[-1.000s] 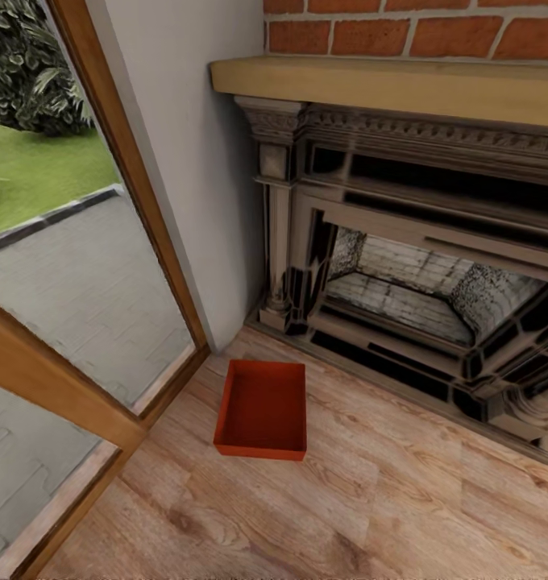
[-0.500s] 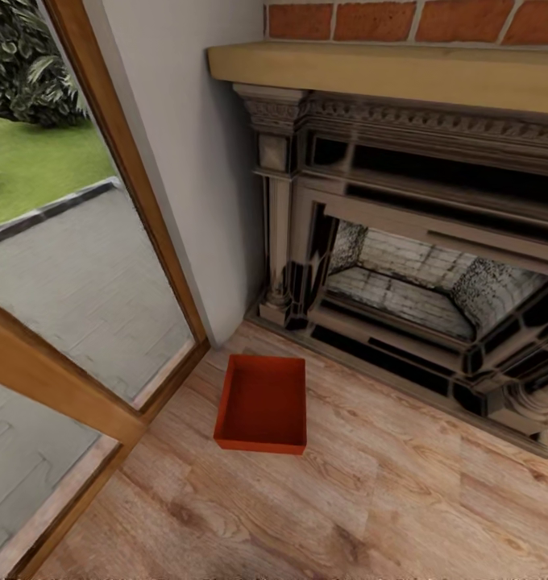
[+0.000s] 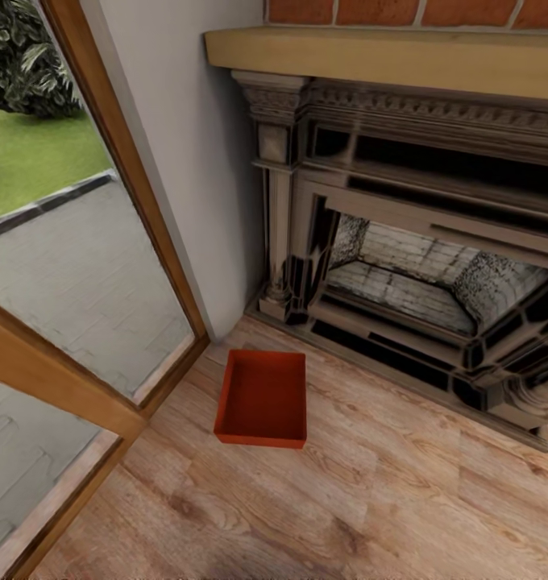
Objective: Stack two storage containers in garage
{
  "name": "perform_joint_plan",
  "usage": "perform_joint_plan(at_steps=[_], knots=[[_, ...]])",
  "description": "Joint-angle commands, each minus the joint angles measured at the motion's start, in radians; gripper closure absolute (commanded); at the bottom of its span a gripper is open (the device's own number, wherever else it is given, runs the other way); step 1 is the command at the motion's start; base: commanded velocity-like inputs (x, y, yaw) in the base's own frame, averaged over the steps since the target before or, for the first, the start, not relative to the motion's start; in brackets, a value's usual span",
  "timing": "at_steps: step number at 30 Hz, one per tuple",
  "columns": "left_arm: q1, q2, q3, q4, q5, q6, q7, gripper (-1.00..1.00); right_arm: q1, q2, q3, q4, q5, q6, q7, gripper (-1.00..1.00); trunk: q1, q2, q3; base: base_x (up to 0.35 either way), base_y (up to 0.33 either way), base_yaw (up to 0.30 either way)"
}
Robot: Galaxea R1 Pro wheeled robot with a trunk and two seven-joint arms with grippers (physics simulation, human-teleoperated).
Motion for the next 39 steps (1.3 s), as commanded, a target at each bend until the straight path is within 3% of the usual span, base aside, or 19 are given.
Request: perform_joint_plan(at_steps=[1,19,39], knots=[[0.0,0.0,0.005,0.001,0.0,-0.003,0.001,-1.0,-0.001,0.001,0.008,0.003,-0.008,-0.005,-0.001,-1.0,0.0,-0.001,-0.002,0.0,0.0,0.0],[0.0,0.0,0.005,0.001,0.0,-0.003,0.001,-1.0,-0.001,0.001,0.008,0.003,-0.008,-0.004,0.001,-1.0,0.0,-0.001,-0.01,0.0,0.01,0.0],[0.0,0.0,0.005,0.001,0.0,-0.003,0.001,-1.0,-0.001,0.002,0.008,0.004,-0.008,-0.005,0.0,-1.0,0.0,-0.001,-0.01,0.0,0.239,0.0]])
